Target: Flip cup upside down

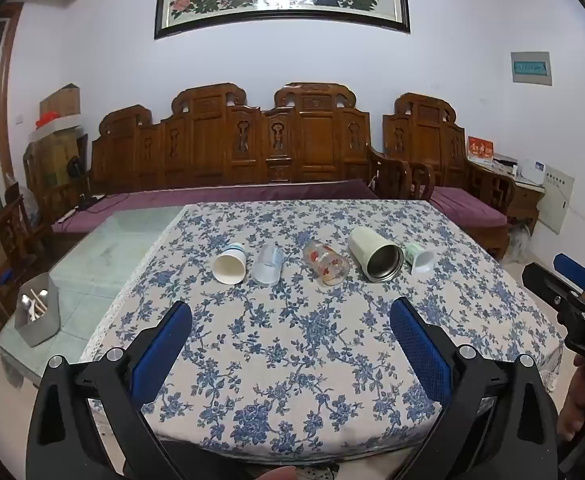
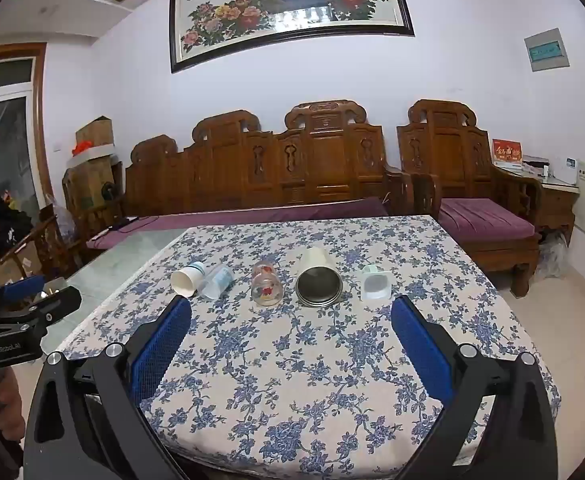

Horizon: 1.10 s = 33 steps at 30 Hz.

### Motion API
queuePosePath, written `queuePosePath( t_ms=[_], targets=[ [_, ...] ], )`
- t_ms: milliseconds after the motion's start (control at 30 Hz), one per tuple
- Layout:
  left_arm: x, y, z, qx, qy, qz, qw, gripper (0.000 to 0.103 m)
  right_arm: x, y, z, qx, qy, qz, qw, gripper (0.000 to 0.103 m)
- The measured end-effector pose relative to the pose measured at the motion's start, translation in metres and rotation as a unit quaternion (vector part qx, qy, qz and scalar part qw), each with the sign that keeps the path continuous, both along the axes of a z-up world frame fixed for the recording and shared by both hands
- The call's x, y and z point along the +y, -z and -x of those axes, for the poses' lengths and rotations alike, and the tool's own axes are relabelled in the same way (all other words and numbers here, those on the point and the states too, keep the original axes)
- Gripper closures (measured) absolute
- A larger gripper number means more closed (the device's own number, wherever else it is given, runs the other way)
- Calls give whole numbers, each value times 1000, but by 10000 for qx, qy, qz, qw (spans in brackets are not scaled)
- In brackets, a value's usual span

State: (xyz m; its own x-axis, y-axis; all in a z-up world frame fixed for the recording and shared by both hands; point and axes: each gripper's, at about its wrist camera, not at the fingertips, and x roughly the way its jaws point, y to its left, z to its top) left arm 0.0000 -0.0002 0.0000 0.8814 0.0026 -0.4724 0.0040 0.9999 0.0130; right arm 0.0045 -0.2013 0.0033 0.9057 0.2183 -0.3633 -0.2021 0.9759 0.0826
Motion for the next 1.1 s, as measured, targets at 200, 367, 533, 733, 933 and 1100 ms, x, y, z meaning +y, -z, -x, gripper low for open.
queuePosePath(
  t_ms=[200, 367, 533, 733, 933, 1100],
  targets=[
    [0, 0, 0, -26, -9, -26, 10000, 8, -2, 0, -1, -12, -14, -19, 10000, 2],
    [-1, -1, 1, -36, -21, -28, 10000, 8, -3, 0, -2, -13, -9, -23, 10000, 2],
    [0, -3, 1, -54, -18, -14, 10000, 8, 0, 1, 0, -23, -23, -23, 10000, 2],
    [1, -6, 1, -69, -21, -13, 10000, 8, 0, 0, 1, -31, -9, -5, 10000, 2],
    [-1, -6, 0, -76, -21, -19, 10000, 8, 0, -1, 2, -37, -15, 21, 10000, 2],
    [-2, -9, 0, -105, 0, -38, 9999, 8, 0, -1, 2, -38, -13, 16, 10000, 2]
  ],
)
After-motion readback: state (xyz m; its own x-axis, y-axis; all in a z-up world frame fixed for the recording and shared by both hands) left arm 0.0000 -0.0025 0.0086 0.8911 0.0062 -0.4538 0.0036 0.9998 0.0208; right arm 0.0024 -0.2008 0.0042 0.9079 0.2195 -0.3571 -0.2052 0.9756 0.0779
